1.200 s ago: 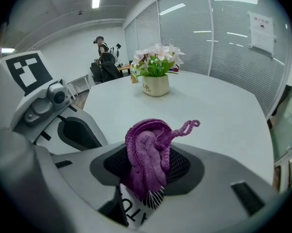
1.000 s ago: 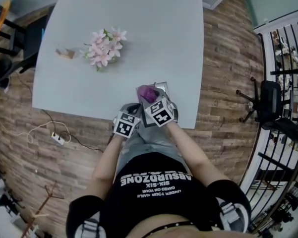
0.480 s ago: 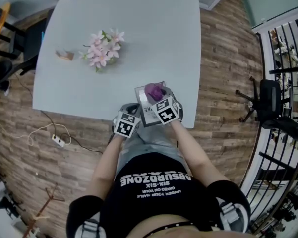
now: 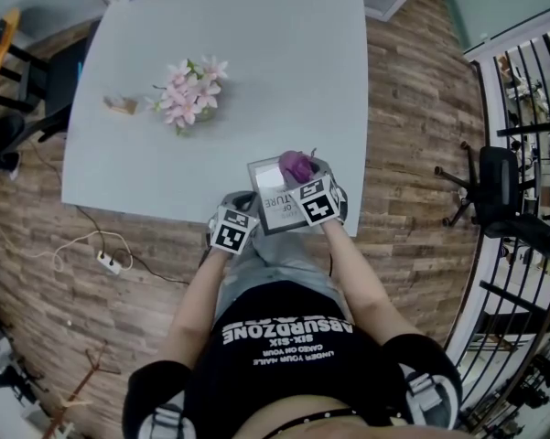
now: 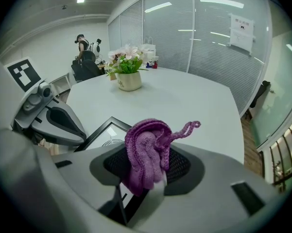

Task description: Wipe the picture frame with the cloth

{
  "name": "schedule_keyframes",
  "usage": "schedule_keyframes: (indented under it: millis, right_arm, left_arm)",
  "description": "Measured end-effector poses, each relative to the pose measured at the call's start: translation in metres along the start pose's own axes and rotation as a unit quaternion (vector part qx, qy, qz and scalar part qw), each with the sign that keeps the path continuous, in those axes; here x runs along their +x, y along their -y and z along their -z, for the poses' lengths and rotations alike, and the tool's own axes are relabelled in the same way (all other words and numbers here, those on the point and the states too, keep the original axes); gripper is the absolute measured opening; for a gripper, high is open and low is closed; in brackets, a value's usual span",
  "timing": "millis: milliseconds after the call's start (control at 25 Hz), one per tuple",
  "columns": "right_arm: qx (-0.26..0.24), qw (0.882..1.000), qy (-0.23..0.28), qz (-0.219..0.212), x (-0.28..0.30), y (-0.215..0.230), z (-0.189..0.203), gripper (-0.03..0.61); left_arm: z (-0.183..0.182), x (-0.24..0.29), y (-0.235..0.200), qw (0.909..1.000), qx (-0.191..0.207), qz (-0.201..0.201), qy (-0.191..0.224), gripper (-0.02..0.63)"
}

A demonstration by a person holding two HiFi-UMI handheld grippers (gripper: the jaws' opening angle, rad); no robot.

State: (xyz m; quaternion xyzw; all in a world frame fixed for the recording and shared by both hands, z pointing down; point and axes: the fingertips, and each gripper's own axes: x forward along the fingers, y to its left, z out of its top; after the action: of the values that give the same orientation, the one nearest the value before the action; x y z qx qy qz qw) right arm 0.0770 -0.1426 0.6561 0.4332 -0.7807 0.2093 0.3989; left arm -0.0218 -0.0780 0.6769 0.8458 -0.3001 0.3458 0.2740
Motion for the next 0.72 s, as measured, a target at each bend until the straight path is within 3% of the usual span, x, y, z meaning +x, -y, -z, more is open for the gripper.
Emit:
schedule_keyframes:
  millis: [240, 720]
  right_arm:
    - [0.014, 1.0, -0.003, 0.028, -0.006, 0.014, 0.011, 0.193]
    - [0.03, 0.999, 0.01, 0.027, -0.017, 0.006, 0.025, 0.193]
  left_arm:
    - [0.0, 0.001, 0.0, 1.0, -0.003, -0.002, 0.001, 0.016]
    - [-0.001, -0.001, 0.0, 0.9999, -0.005, -0.007, 0.007, 0.016]
